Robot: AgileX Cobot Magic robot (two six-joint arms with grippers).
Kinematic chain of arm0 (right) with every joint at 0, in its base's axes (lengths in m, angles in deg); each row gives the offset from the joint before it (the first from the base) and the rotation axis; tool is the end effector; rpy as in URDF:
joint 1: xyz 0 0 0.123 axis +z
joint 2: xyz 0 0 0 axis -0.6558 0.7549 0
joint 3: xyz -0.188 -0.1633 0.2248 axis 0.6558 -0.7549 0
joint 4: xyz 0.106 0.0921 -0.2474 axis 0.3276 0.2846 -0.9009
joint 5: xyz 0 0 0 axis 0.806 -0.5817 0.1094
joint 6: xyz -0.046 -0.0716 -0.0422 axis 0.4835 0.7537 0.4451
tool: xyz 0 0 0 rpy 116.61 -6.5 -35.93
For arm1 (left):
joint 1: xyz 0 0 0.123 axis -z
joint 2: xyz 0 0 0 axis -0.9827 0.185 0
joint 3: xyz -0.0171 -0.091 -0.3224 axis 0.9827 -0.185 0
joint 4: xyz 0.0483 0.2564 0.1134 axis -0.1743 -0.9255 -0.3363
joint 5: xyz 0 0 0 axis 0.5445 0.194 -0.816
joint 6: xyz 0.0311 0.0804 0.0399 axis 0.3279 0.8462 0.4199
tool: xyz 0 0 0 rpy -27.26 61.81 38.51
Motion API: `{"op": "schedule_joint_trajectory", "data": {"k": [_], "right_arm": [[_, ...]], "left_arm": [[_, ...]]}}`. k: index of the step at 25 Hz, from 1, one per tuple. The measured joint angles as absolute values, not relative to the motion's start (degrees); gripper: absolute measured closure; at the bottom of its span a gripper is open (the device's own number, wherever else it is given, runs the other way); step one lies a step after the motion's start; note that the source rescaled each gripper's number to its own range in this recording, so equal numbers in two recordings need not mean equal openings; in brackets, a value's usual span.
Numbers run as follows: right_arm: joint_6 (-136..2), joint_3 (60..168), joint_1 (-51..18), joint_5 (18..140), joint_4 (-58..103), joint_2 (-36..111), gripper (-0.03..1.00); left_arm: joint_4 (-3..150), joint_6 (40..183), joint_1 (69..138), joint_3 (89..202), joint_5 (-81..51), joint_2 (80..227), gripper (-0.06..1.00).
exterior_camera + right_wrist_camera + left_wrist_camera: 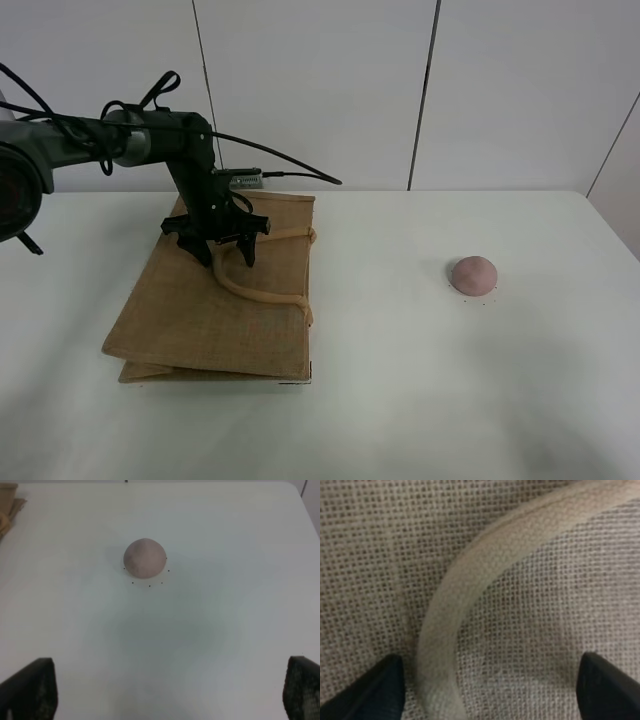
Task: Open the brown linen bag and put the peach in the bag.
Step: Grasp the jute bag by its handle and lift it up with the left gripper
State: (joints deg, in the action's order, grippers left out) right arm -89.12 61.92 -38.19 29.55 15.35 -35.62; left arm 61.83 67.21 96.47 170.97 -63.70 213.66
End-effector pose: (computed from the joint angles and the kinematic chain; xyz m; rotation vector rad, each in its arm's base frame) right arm -0.0209 0.0001 0.2913 -0.0606 2.0165 0.0397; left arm 0.5228 -0.1636 0.1544 0.1419 2.9000 -0.1254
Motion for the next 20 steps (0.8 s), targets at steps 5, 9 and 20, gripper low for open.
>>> {"op": "schedule_joint_trajectory", "data": {"k": [5,9,20], "right_arm": [[-89.1,61.9,-38.2,29.6,15.3,-35.6,-0.03],[-89.1,61.9,-38.2,29.6,15.3,-35.6,-0.03],[-89.1,61.9,-38.2,29.6,15.3,-35.6,-0.03]], "left_arm": [[61.8,67.4,96.5,171.0,-63.0,216.2,-0.06],[61.8,67.4,96.5,171.0,-62.9,216.3,-0.05],[59.6,66.7,96.5,171.3,-63.5,216.7,0.90]]}}
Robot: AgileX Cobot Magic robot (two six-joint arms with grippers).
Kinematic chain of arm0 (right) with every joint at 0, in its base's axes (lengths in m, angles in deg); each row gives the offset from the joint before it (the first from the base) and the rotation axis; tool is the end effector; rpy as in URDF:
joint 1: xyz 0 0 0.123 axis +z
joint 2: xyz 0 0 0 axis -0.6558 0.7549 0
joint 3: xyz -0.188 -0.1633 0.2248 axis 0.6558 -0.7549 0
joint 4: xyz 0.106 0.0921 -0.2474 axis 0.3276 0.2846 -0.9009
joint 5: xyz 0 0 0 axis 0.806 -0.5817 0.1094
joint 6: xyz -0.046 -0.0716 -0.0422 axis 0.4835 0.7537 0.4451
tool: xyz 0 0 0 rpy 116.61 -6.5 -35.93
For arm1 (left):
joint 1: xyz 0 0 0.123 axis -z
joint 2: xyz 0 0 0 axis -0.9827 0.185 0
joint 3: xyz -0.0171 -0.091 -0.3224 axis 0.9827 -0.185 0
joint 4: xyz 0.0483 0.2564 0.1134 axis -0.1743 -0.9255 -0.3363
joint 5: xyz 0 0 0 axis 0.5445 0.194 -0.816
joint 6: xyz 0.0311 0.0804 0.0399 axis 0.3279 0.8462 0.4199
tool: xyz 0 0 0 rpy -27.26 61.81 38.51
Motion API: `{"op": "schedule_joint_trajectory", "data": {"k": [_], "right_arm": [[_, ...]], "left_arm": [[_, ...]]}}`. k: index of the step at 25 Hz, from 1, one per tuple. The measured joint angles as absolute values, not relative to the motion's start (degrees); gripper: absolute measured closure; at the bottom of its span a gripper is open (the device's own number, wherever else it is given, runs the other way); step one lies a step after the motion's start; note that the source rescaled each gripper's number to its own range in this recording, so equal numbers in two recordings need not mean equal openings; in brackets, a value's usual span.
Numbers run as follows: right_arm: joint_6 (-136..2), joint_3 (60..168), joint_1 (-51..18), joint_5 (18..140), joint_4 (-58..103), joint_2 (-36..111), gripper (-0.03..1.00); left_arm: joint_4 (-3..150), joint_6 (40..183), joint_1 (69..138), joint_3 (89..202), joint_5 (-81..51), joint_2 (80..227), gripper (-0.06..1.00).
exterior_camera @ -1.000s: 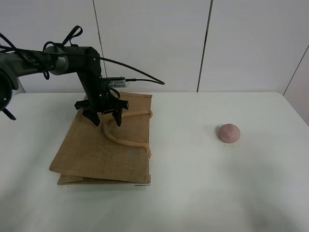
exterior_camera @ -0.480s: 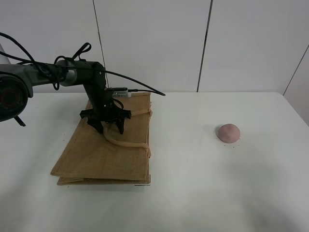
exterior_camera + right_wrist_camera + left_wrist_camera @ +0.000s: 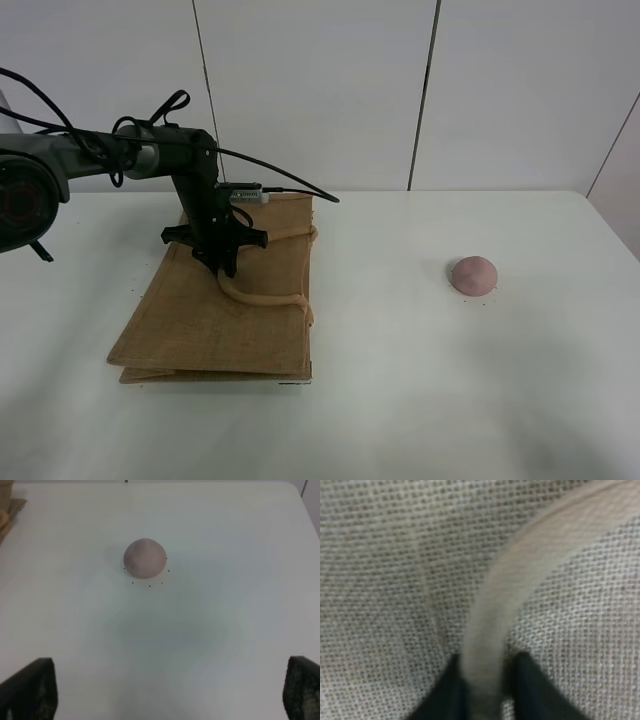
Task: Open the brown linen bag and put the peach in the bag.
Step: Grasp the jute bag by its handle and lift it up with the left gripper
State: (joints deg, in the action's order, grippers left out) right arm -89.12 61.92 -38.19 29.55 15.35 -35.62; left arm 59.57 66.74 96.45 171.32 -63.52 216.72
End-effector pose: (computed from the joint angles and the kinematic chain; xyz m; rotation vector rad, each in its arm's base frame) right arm -0.0209 0.0001 0.2913 -0.0606 2.0165 0.0397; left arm 0.5261 -0.1613 0.1269 0.1607 2.9359 -0.0636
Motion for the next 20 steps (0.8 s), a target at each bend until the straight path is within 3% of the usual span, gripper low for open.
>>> {"op": "schedule_joint_trajectory", "data": {"k": [1,9,20], "right_arm": [[-89.1,61.9,-38.2,29.6,15.3,-35.6,-0.03],[-89.1,61.9,-38.2,29.6,15.3,-35.6,-0.03],[-89.1,61.9,-38.2,29.6,15.3,-35.6,-0.03]], "left_arm": [[59.6,66.6,96.5,171.5,-63.7,216.7,0.94],[58.9,65.8,96.5,181.0,-74.5,216.6,0.94],[58.9,69.7,96.5,186.3,-78.0,200.5,0.94]]}}
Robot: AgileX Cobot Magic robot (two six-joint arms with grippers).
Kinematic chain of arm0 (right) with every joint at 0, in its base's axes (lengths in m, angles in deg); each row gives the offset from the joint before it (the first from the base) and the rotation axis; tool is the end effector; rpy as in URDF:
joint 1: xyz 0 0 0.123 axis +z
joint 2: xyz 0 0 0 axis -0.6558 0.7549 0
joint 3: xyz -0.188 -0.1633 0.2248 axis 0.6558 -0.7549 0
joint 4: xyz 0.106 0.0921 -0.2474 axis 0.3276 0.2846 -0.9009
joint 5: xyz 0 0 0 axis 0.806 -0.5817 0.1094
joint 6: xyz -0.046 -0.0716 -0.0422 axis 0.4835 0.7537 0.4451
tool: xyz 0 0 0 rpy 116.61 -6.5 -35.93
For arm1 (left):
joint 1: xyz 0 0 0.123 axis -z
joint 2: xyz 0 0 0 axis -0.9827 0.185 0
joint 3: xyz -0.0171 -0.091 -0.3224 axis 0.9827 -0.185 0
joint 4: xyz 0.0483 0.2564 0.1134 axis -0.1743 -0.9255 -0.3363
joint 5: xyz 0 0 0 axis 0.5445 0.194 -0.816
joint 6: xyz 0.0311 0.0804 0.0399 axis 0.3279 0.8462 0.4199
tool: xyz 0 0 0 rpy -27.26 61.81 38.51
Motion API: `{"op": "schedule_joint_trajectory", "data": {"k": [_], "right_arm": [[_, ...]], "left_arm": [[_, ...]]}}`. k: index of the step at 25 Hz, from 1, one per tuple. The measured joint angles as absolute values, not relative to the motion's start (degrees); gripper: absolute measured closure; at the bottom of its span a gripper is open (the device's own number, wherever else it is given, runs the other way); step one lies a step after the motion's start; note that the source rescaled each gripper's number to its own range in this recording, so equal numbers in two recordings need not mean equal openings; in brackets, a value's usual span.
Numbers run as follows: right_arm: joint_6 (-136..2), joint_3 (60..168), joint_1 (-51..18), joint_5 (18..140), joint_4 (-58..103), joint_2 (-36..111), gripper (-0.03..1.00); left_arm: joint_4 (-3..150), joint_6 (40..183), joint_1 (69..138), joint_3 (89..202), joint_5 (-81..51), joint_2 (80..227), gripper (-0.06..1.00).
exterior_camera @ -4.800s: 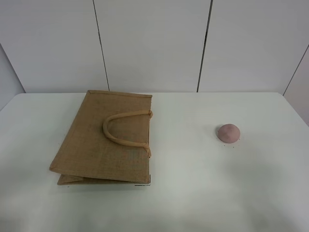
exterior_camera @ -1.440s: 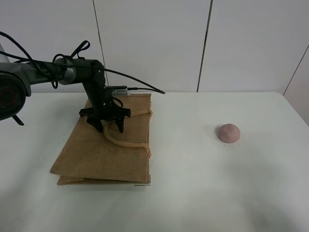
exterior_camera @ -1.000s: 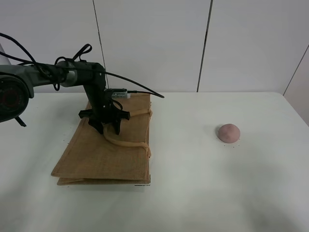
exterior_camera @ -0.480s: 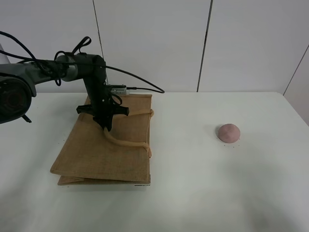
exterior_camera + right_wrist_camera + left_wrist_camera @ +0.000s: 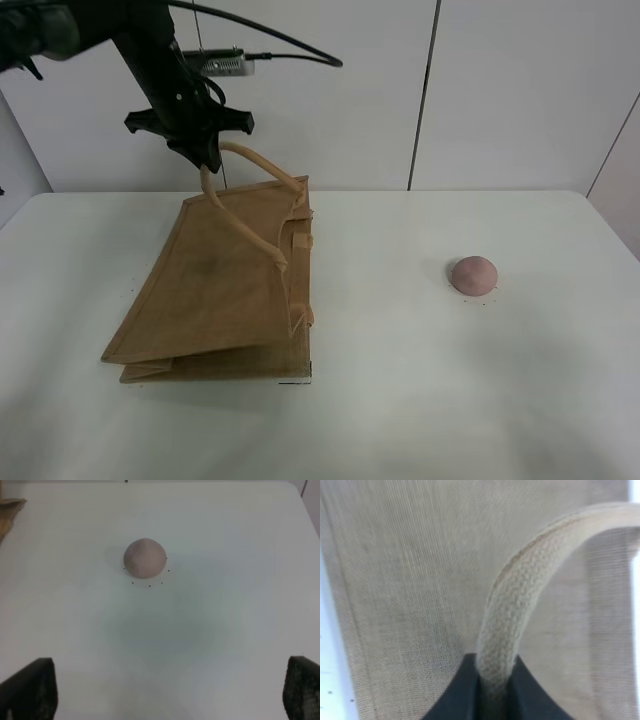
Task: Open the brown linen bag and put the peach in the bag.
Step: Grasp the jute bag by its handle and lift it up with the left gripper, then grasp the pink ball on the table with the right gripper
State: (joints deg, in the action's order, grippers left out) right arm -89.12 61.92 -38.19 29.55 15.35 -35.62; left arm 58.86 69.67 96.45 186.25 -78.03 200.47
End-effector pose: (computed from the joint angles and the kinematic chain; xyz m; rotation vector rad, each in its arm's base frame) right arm -0.0209 0.0001 0.2913 -0.0606 2.0165 0.0397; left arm 0.5027 -0.1529 0.3550 0.2110 2.6421 -0.1195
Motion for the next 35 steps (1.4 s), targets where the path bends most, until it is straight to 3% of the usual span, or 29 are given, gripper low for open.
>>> {"op": "schedule_joint_trajectory", "data": {"k": [13,35], "right_arm": [[-89.1,61.9,-38.2,29.6,15.3,-35.6,-0.03],[-89.1,61.9,-38.2,29.6,15.3,-34.6,-0.03]], "left_arm": [[58.6,71.9,96.5,186.3,-78.2,186.8,0.94],[62.2,72.7,96.5,186.3,-78.2,184.5,0.94]]}}
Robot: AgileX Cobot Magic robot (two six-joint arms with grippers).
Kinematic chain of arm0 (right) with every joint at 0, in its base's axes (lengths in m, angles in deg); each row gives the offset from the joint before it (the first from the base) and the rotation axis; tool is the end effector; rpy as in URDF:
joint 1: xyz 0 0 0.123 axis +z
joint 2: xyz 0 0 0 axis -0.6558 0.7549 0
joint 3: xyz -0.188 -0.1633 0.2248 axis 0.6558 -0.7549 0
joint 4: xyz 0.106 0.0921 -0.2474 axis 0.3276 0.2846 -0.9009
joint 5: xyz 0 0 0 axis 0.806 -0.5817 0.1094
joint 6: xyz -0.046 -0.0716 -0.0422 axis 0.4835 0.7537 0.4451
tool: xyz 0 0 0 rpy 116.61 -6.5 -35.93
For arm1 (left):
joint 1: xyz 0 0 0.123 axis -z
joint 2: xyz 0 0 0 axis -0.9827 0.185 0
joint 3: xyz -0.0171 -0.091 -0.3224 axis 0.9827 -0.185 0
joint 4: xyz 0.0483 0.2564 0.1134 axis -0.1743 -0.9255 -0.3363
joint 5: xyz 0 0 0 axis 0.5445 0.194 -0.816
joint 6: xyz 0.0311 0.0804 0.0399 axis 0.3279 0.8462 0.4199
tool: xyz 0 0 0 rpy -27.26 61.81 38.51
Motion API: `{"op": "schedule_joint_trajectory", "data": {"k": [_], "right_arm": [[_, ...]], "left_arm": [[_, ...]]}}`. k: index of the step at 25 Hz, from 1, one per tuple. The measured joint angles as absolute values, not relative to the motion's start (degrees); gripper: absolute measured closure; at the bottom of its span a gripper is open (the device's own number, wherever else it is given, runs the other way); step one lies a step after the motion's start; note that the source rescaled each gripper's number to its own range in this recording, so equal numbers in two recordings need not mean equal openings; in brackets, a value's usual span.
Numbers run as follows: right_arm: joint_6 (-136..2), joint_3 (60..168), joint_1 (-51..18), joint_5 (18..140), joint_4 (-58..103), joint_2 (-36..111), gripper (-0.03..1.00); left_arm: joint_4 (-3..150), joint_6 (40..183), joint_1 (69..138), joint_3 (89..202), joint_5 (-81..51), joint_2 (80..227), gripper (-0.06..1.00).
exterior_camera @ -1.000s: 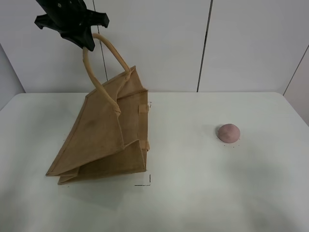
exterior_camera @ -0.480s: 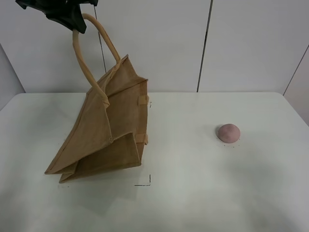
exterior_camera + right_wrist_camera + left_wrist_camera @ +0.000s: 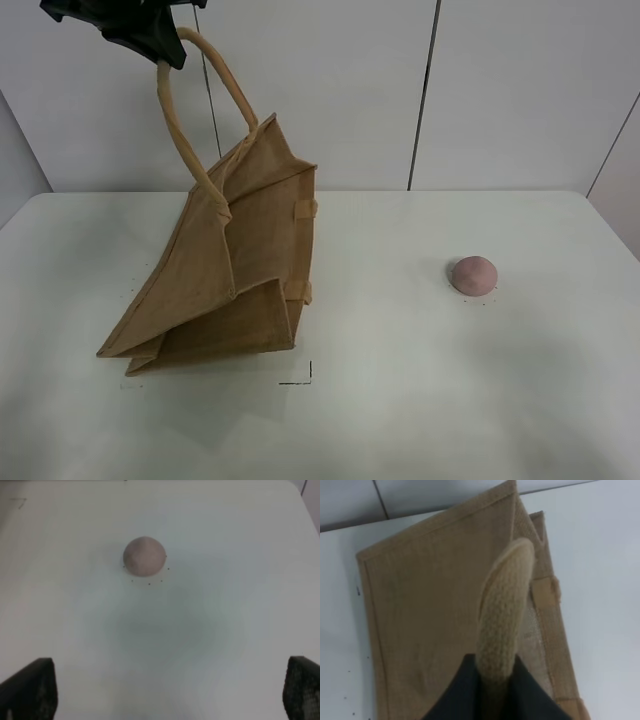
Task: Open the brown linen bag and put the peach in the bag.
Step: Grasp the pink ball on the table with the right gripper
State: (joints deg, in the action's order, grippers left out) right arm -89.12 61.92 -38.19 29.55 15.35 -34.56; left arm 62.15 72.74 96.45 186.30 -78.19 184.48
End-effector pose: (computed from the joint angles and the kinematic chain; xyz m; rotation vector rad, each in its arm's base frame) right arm -0.0178 0.0003 0.2916 -0.0610 2.0350 0.0395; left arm 0.4205 -0.1328 0.4909 0.2485 2.3670 -0.2328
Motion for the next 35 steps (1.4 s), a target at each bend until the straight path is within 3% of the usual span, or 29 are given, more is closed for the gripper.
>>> {"op": "schedule_joint_trajectory", "data": {"k": [8,16,26,35], "right_arm": [[-89.1,63.6,-38.2,32.4,15.3,-18.2,-0.03],[-89.1,73.3,-38.2,42.3,16.4,16.2,-0.03],[-89.1,100.5,-38.2,43.0,17.3,58.0,-0.03],[-87.7,122.1,-36.2,32.5,17.4,79.7,-0.03]], "left_arm": [[64.0,73.1,96.5,186.3,-78.2,184.5,0.94],[64.1,73.2,96.5,186.3,-78.2,184.5,0.94],[64.2,73.2,96.5,186.3,-78.2,184.5,0.94],[64.3,73.2,96.5,186.3,-78.2,184.5,0.94]]}}
